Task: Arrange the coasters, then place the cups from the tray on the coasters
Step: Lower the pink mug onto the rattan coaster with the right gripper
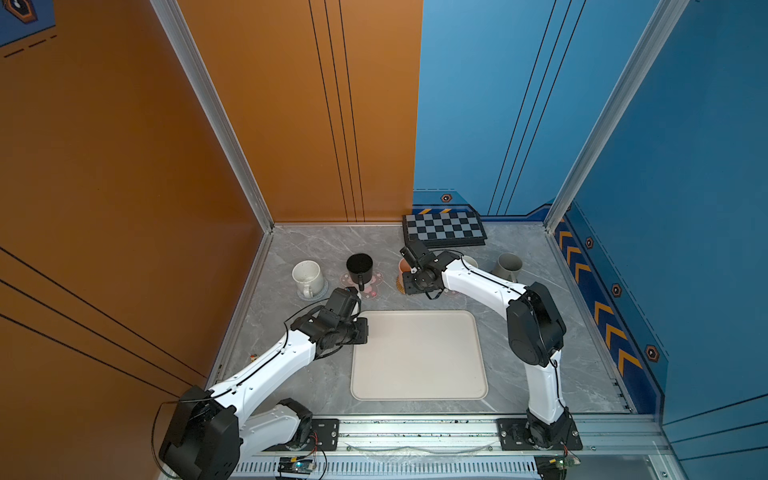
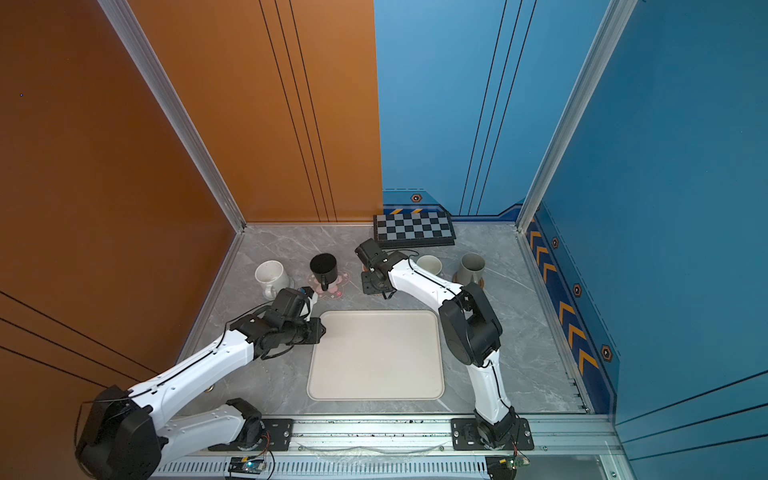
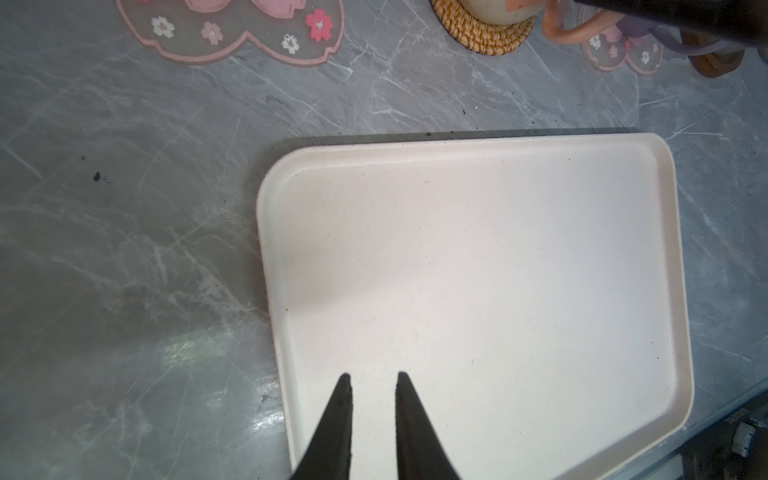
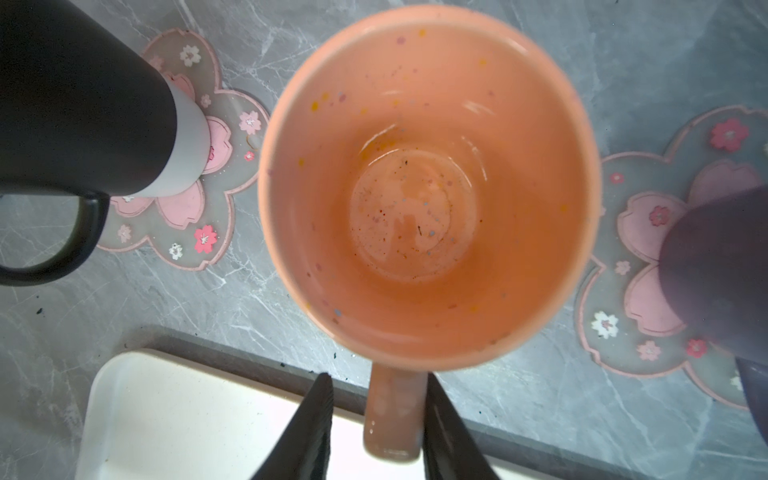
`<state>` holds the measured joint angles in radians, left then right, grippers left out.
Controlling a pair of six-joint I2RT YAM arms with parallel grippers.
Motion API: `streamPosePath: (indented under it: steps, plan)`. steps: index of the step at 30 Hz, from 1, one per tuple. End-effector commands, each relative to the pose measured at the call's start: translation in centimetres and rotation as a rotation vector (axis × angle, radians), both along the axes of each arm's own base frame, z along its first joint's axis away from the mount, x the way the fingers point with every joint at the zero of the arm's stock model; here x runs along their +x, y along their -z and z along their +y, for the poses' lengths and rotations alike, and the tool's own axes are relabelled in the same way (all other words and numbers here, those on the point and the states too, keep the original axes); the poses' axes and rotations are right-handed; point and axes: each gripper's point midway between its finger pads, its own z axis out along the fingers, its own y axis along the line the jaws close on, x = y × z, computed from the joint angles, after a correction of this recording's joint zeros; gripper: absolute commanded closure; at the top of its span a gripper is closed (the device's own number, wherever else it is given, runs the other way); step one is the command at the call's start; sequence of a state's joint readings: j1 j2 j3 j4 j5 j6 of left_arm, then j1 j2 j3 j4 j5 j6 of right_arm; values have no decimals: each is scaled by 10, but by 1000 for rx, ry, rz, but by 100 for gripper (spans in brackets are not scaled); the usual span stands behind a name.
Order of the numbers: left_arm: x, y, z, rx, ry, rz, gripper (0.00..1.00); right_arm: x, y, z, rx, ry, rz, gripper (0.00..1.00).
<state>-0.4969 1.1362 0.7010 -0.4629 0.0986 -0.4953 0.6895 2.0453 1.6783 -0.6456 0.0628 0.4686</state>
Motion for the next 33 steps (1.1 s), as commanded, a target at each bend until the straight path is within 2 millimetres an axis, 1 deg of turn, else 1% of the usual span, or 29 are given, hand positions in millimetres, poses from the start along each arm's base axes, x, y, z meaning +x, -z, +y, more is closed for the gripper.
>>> streamPosePath:
  steps: [1,2,9,18,33]
  plan:
    - [-5,1,1,-7,-1,4,78,-9,-9,-3,1,-4,11,63]
    - [-5,1,1,-8,-2,5,78,-18,-8,8,0,-30,14,63]
    - [-7,5,1,-5,-3,15,78,-21,-6,8,-5,-36,20,63]
    - [-5,3,1,-6,-4,10,78,-15,-6,-14,-87,-8,4,62]
    - [-4,1,0,-6,0,9,78,-12,-5,-17,-108,0,-7,66]
